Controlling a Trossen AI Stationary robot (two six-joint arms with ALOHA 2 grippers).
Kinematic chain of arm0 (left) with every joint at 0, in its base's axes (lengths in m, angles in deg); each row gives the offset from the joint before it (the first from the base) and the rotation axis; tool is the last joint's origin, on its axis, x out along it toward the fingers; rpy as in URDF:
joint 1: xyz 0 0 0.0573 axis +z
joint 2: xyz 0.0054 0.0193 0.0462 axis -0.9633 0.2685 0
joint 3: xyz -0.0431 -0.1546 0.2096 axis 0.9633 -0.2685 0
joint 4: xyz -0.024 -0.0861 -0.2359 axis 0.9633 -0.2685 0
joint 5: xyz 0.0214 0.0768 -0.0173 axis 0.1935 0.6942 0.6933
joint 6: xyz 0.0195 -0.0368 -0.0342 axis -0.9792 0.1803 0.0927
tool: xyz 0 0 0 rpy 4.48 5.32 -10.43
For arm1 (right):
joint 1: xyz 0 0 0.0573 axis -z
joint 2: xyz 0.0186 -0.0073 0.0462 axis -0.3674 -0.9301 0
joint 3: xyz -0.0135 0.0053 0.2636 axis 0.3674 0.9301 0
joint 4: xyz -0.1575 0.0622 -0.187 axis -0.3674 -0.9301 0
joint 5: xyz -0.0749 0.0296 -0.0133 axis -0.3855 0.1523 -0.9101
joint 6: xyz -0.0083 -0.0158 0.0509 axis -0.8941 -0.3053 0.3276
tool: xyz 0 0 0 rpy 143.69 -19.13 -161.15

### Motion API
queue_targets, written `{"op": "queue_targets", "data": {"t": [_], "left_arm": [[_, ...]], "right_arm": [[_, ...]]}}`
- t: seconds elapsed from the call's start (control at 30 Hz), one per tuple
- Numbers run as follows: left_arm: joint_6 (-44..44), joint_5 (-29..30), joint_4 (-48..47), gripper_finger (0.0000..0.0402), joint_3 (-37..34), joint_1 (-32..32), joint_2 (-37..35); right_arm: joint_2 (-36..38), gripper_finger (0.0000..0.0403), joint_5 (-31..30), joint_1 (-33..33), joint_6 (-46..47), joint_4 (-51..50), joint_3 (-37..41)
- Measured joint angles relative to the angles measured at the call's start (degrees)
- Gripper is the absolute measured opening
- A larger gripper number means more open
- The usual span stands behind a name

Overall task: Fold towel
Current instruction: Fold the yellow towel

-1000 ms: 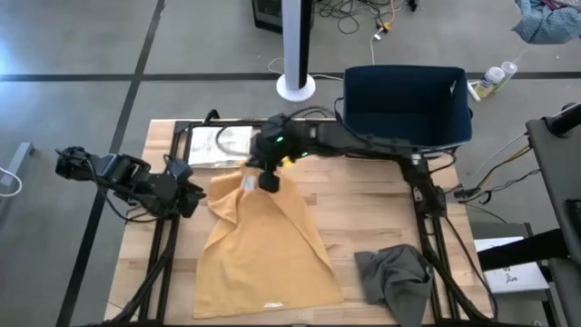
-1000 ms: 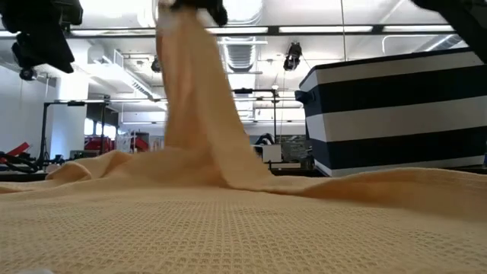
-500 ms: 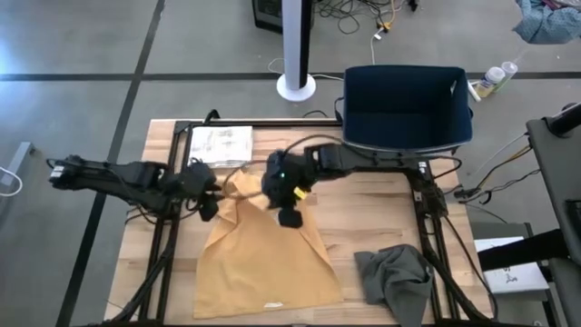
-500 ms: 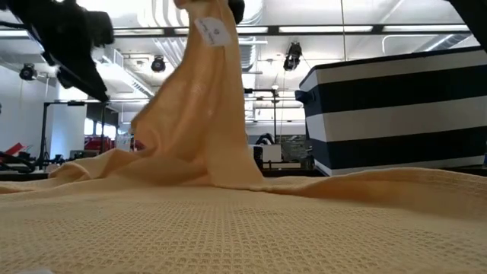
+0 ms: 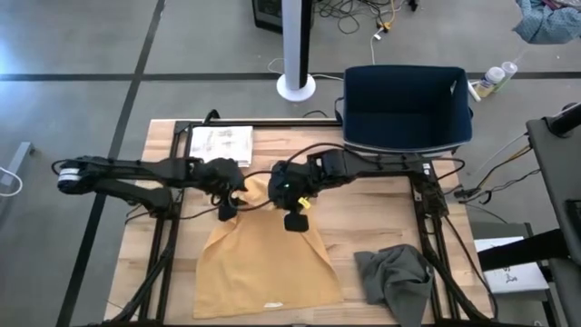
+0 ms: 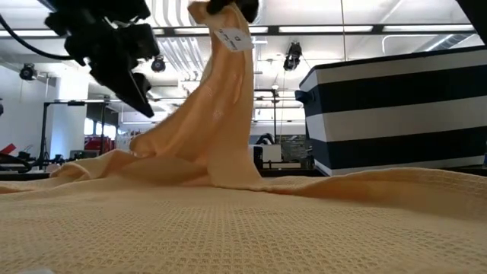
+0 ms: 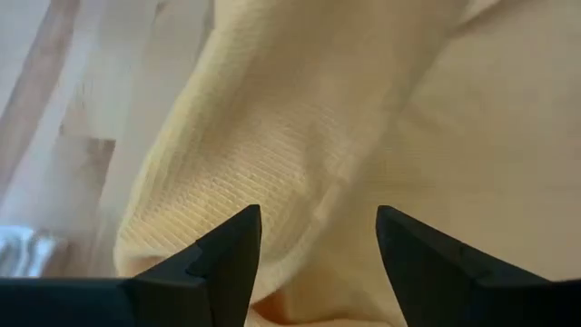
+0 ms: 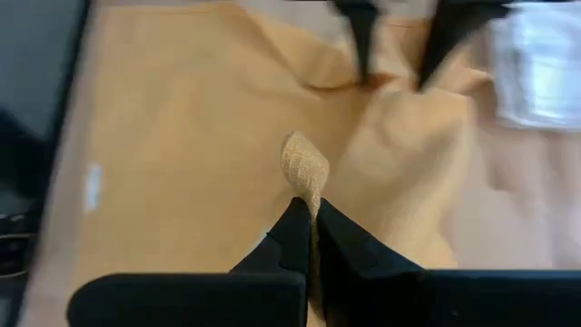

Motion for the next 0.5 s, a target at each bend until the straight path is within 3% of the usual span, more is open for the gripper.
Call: {"op": "queue_targets", "data": {"t": [0.13, 0.27, 0.5], "left_arm": [[-3.50, 3.08, -4.02, 0.0209, 2.35, -0.02, 0.07], [-4.11, 7.50, -3.56, 0.0199, 2.45, -0.02, -4.17], [-3.55, 9.44, 0.44, 0.0196, -3.46, -0.02, -9.22]], "right_arm": [[1.95, 0.0000, -1.75, 0.61, 1.89, -0.95, -0.45], [2.40, 0.0000, -3.35, 1.73, 4.14, -1.64, -0.39], [3.34, 0.0000, -4.94, 3.29, 4.76, -2.22, -0.39]]}}
